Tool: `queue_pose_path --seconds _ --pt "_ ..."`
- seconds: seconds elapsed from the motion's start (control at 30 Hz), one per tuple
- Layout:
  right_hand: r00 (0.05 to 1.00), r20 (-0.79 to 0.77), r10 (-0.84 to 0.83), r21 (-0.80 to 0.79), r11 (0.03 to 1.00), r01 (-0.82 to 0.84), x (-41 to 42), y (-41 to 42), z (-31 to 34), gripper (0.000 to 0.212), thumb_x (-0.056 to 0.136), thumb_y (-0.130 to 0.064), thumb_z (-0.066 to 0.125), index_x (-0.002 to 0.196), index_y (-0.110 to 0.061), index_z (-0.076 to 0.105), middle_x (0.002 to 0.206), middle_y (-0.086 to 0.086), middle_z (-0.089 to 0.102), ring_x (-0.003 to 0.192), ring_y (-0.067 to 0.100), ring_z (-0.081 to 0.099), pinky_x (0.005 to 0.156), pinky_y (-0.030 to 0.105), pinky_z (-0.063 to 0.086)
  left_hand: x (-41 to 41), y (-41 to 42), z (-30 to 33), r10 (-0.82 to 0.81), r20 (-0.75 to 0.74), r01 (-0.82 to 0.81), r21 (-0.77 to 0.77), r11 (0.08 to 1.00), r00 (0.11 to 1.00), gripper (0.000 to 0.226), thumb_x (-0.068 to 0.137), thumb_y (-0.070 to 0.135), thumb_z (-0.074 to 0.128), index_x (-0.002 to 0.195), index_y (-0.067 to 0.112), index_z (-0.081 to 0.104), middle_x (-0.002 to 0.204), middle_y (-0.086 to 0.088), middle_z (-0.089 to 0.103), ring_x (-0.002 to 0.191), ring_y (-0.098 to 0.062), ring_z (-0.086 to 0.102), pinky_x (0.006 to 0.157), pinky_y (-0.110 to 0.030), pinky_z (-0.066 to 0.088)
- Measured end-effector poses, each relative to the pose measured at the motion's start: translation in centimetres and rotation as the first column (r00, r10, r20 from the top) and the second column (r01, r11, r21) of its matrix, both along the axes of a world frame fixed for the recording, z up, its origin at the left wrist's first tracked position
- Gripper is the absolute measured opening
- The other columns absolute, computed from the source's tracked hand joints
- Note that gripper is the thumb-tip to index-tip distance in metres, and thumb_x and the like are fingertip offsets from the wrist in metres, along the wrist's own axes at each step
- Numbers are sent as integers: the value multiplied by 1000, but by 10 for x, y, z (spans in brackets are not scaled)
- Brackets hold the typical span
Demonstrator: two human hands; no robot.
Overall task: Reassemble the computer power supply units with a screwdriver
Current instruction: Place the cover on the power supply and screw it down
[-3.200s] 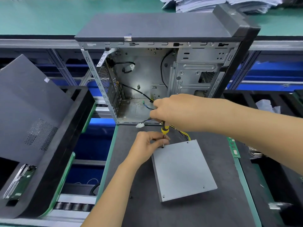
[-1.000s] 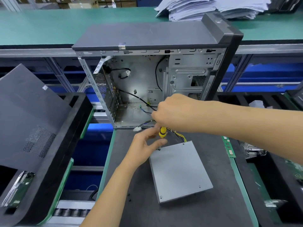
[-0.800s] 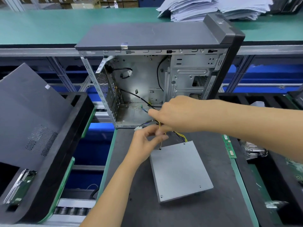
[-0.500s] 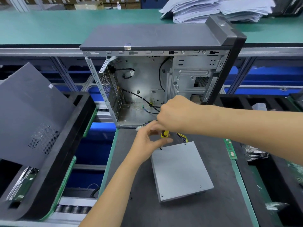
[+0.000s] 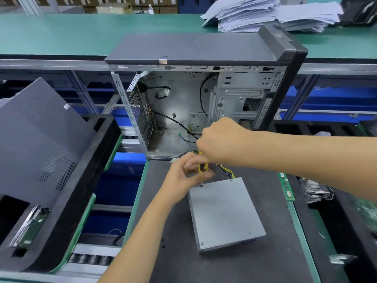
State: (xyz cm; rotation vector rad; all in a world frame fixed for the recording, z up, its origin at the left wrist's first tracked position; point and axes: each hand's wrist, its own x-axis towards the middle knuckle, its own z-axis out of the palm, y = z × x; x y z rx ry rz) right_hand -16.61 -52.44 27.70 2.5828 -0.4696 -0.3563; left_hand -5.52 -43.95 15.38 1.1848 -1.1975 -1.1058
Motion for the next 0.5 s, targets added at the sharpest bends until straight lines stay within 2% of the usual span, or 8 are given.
queue_pose_path --seconds 0.1,0.13,0.2,0.27,0.33,0.4,0.43,0.5 --pt "1000 2 5 142 990 -5 -3 3 1 12 94 -25 52 96 -18 44 74 0 33 49 17 30 42 28 21 2 -4 -4 45 51 -44 -33 999 998 12 83 5 71 95 7 70 99 -15 63 93 -25 61 84 -31 49" --pt "999 -20 30 211 977 -26 -4 1 2 21 92 -19 54 103 -21 37 81 0 32 50 16 33 41 29 22 5 -4 -5 21 51 -20 -29 999 998 13 87 4 68 96 13 72 102 -7 64 98 -16 62 88 -25 47" --pt "996 -67 57 247 968 -39 -6 -2 8 26 90 -10 53 103 -20 33 78 -1 29 52 16 34 41 30 22 8 -2 -5 -61 44 60 11 998 997 21 94 6 61 105 21 71 108 4 67 106 -9 62 91 -19 46" --pt "999 -40 8 142 990 -3 -5 -3 7 12 95 -17 49 93 -17 37 68 -1 30 53 20 35 41 28 21 6 -2 -5 -112 3 111 22 994 994 22 94 14 61 115 19 63 106 4 70 110 -15 64 89 -23 49" --pt "1000 -17 -17 1 1000 17 -4 -3 4 29 98 -25 46 73 -13 38 59 -1 32 51 21 33 43 24 20 -2 -2 -5 -55 -54 56 19 998 997 30 86 18 71 112 19 57 95 -11 69 103 -29 66 80 -35 50" --pt "1000 -5 -19 -56 998 18 -4 -1 2 40 98 -27 47 61 -13 36 56 0 31 46 18 28 44 23 19 -7 -4 -7 20 -73 -20 6 1000 997 25 83 12 74 103 20 61 90 -31 60 94 -31 69 79 -39 48" --pt "1000 8 -18 -29 999 18 -5 0 2 34 97 -27 48 66 -13 43 60 2 34 47 18 30 43 23 19 -8 -5 -8 21 -57 -22 -9 1000 998 21 86 6 70 103 15 63 91 -34 59 94 -26 70 83 -36 49" --pt "1000 -24 -4 115 993 7 -7 0 3 11 94 -25 54 98 -16 48 76 3 36 52 18 35 42 27 20 -3 -6 -8 -18 6 18 -30 999 1000 15 92 0 62 106 5 65 100 -17 65 102 -13 67 87 -23 49"
